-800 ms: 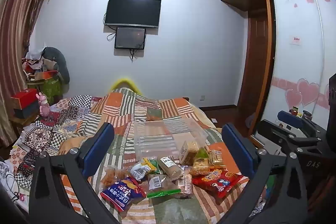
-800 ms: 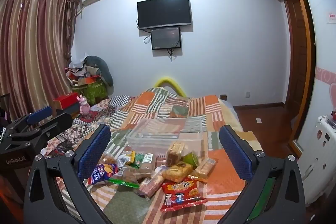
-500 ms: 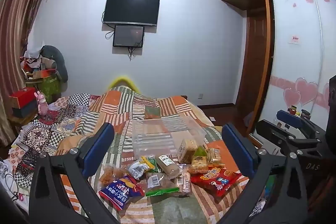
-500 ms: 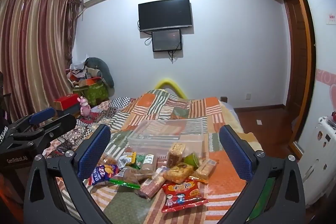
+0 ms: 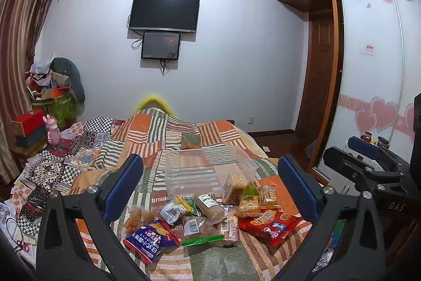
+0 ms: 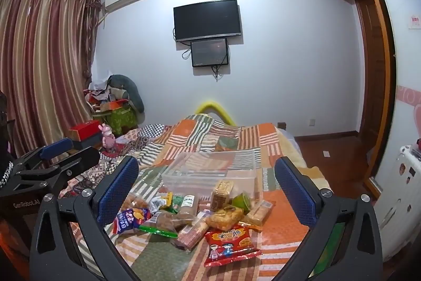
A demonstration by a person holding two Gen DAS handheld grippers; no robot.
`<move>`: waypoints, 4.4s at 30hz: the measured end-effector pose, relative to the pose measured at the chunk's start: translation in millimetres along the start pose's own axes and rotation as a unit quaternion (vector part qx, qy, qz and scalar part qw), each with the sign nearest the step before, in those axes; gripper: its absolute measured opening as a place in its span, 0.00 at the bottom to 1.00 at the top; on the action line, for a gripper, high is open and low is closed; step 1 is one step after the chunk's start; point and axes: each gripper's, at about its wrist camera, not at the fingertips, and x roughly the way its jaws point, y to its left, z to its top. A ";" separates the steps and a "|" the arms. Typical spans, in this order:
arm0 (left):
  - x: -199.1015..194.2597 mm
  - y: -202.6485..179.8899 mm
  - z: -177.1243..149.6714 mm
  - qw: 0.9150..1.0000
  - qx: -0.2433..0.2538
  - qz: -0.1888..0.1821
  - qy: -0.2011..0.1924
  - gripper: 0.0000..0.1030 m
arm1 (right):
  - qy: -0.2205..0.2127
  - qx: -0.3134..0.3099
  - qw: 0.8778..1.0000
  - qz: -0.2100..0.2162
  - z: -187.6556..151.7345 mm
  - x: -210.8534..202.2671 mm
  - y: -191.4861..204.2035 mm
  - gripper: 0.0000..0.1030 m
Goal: Organize snacks
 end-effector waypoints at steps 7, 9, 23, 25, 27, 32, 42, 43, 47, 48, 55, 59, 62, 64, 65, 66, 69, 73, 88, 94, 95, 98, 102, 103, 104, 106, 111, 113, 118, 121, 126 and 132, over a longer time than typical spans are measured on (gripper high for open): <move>0.3 -2.4 -0.1 1.000 0.003 0.002 0.000 1.00 | -0.002 0.001 1.000 -0.001 -0.4 -1.2 1.0 1.00; -0.3 -3.7 0.0 1.000 0.005 0.004 -0.001 1.00 | -0.002 0.001 1.000 0.000 -0.8 -1.2 1.0 1.00; 0.9 -7.1 0.1 1.000 0.006 0.004 -0.001 1.00 | -0.003 0.000 1.000 0.000 -1.0 -2.0 0.6 1.00; 0.9 -6.6 0.5 1.000 0.005 0.004 -0.001 1.00 | -0.003 -0.001 1.000 0.002 -1.0 -2.3 0.9 1.00; 0.5 -6.7 1.0 1.000 0.004 0.004 -0.002 1.00 | -0.004 -0.001 1.000 0.002 -0.8 -2.6 1.5 1.00; -0.4 -6.1 3.0 1.000 0.002 0.006 -0.004 1.00 | -0.005 -0.002 1.000 0.003 -0.2 -3.7 1.4 1.00; 0.2 -2.4 3.3 1.000 -0.001 0.007 -0.005 1.00 | -0.005 -0.002 1.000 0.005 -0.5 -3.8 2.0 1.00; 0.2 -2.1 3.3 1.000 -0.002 0.007 -0.005 1.00 | -0.005 -0.002 1.000 0.006 -0.2 -3.8 2.7 1.00; -0.2 -2.1 2.0 1.000 -0.002 0.007 -0.007 1.00 | -0.005 -0.003 1.000 0.007 -0.4 -3.9 5.0 1.00; -0.1 -2.0 2.2 1.000 -0.001 0.007 -0.007 1.00 | -0.005 -0.003 1.000 0.007 -0.3 -3.7 5.2 1.00; 1.6 0.4 1.0 1.000 -0.003 0.014 -0.006 1.00 | -0.005 -0.004 1.000 0.007 -0.7 -3.2 5.4 1.00; 3.9 2.7 -2.1 1.000 -0.002 0.010 0.000 1.00 | -0.002 -0.004 1.000 0.004 -2.2 -1.6 4.7 1.00; 7.7 7.2 -4.2 1.000 -0.002 0.003 0.011 0.99 | 0.007 -0.003 1.000 0.004 -3.8 4.1 4.0 1.00; 10.5 12.2 -4.4 1.000 -0.005 0.003 0.017 0.95 | 0.014 0.000 1.000 0.008 -5.1 7.9 2.3 1.00; 12.6 15.4 -5.0 1.000 -0.005 0.003 0.022 0.92 | 0.017 0.002 1.000 0.009 -6.2 8.6 0.8 1.00; 14.1 18.0 -6.4 1.000 -0.006 0.002 0.026 0.89 | 0.020 0.003 1.000 0.010 -7.7 10.3 -0.1 0.98; 22.8 28.6 -11.0 0.999 -0.003 0.011 0.046 0.86 | 0.035 0.004 0.999 0.011 -12.0 15.4 -3.8 0.94; 37.3 47.2 -21.2 0.996 0.016 0.030 0.083 0.80 | 0.058 0.008 0.998 0.014 -18.8 23.5 -10.1 0.89; 103.3 112.9 -93.0 0.969 -0.005 0.044 0.243 0.72 | 0.186 0.018 0.982 -0.001 -66.9 67.2 -37.4 0.85; 128.9 119.7 -121.9 0.957 -0.018 0.030 0.288 0.72 | 0.241 0.024 0.970 0.001 -87.7 87.4 -42.7 0.85; 133.7 120.2 -126.6 0.955 -0.019 0.027 0.295 0.72 | 0.249 0.027 0.968 0.003 -90.5 90.5 -43.5 0.85; 144.4 120.5 -134.3 0.950 -0.018 0.023 0.312 0.72 | 0.270 0.035 0.962 0.010 -97.5 100.1 -46.7 0.85; 158.1 119.1 -145.3 0.944 -0.009 0.020 0.328 0.72 | 0.293 0.032 0.956 0.010 -105.6 109.3 -47.1 0.85; 161.0 118.9 -148.1 0.943 -0.010 0.014 0.334 0.72 | 0.298 0.031 0.954 0.013 -107.4 110.9 -47.8 0.85; 162.9 119.3 -150.1 0.941 -0.011 0.011 0.338 0.73 | 0.302 0.030 0.953 0.014 -108.6 111.6 -47.1 0.85; 167.2 118.7 -152.8 0.940 -0.010 0.013 0.342 0.80 | 0.309 0.026 0.951 0.015 -111.4 113.4 -46.5 0.85; 173.5 112.7 -156.6 0.939 0.009 0.017 0.344 0.91 | 0.330 0.027 0.943 0.023 -117.4 121.4 -44.3 0.85; 176.9 112.1 -159.2 0.937 0.010 0.017 0.349 0.95 | 0.344 0.028 0.938 0.030 -122.1 125.8 -42.6 0.85; 179.2 109.9 -162.0 0.939 0.017 0.017 0.343 0.95 | 0.343 0.007 0.939 0.023 -124.3 124.3 -37.3 0.85; 178.8 109.4 -161.9 0.941 0.019 0.010 0.338 0.89 | 0.341 0.004 0.940 0.020 -123.1 125.3 -38.6 0.82; 172.6 110.7 -161.8 0.941 0.013 0.007 0.337 0.73 | 0.336 0.006 0.942 0.016 -121.6 124.9 -39.4 0.76; 159.4 113.5 -158.7 0.942 0.000 0.005 0.335 0.58 | 0.334 0.000 0.943 0.015 -119.4 119.2 -39.0 0.60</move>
